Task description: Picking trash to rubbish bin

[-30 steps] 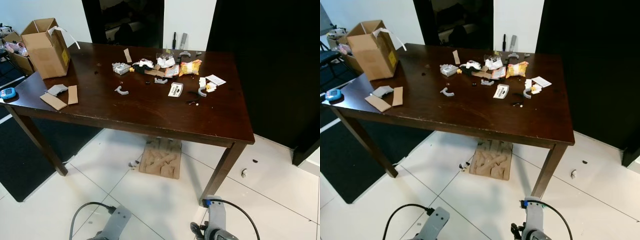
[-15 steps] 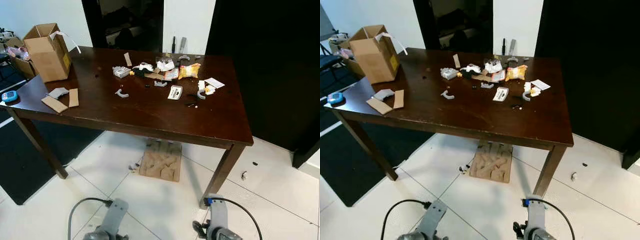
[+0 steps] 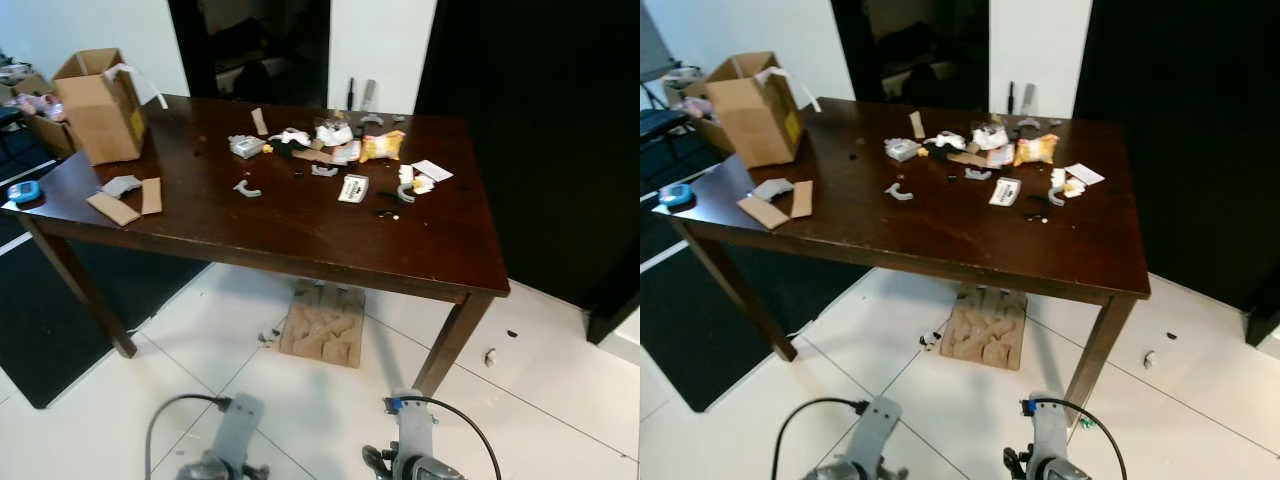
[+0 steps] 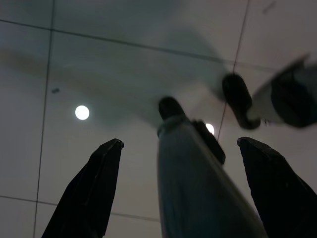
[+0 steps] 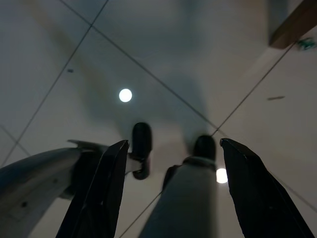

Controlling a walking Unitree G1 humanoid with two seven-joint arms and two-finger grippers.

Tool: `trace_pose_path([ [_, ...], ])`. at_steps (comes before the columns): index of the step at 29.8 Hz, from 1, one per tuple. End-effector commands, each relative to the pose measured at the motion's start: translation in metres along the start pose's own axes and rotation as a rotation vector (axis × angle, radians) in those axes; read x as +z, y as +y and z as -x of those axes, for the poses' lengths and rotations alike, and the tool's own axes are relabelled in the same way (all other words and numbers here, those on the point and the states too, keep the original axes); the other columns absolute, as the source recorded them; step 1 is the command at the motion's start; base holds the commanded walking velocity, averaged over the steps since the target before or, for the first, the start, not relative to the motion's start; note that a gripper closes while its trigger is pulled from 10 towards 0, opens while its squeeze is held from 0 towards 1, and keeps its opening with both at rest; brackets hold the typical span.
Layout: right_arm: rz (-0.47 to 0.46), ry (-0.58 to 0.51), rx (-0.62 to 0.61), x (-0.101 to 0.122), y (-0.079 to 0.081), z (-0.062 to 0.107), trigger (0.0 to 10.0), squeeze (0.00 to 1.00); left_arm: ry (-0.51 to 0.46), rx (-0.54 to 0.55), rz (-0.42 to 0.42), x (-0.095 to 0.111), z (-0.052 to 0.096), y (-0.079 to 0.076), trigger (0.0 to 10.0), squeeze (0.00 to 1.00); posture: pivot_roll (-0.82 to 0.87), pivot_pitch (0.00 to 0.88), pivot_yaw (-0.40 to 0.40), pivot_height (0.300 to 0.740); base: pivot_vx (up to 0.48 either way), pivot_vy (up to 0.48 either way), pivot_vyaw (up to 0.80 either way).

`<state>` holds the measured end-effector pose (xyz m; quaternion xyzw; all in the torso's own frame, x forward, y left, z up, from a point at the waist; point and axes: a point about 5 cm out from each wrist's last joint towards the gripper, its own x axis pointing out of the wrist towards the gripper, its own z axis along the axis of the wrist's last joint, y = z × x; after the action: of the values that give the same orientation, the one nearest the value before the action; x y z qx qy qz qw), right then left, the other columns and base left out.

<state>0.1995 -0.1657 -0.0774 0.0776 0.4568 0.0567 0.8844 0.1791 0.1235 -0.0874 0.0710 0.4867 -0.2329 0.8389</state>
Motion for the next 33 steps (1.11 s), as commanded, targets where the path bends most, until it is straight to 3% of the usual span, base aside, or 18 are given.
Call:
trace_pose_path([
  [1, 0.024, 0.016, 0.023, -0.001, 0.006, -0.001, 10.0, 0.0, -0.002, 0.002, 0.024, -0.004, 0.001, 0.0, 10.0, 0.0, -0.05, 0.0, 0.02, 0.74, 0.0, 0.0, 0.0],
  [8, 0.07, 0.036, 0.042, -0.005, 0.015, -0.003, 10.0, 0.0, 0.003, 0.018, 0.04, -0.008, 0.004, 0.008, 10.0, 0.0, -0.04, 0.0, 0.02, 0.74, 0.0, 0.0, 0.0],
  [14, 0.036, 0.047, 0.02, -0.01, 0.007, -0.001, 10.0, 0.0, -0.015, 0.005, 0.047, -0.011, 0.004, 0.007, 10.0, 0.0, -0.02, 0.0, 0.02, 0.74, 0.0, 0.0, 0.0],
  [18, 0.026, 0.053, 0.02, -0.013, 0.008, 0.0, 10.0, 0.0, -0.036, 0.011, 0.112, -0.012, 0.005, 0.008, 10.0, 0.0, 0.0, 0.0, 0.016, 0.74, 0.0, 0.0, 0.0],
  [33, 0.031, 0.098, 0.028, -0.026, 0.007, 0.002, 10.0, 0.0, -0.005, -0.007, 0.157, -0.033, 0.008, 0.002, 10.0, 0.0, 0.01, 0.0, -0.012, 0.74, 0.0, 0.0, 0.0],
])
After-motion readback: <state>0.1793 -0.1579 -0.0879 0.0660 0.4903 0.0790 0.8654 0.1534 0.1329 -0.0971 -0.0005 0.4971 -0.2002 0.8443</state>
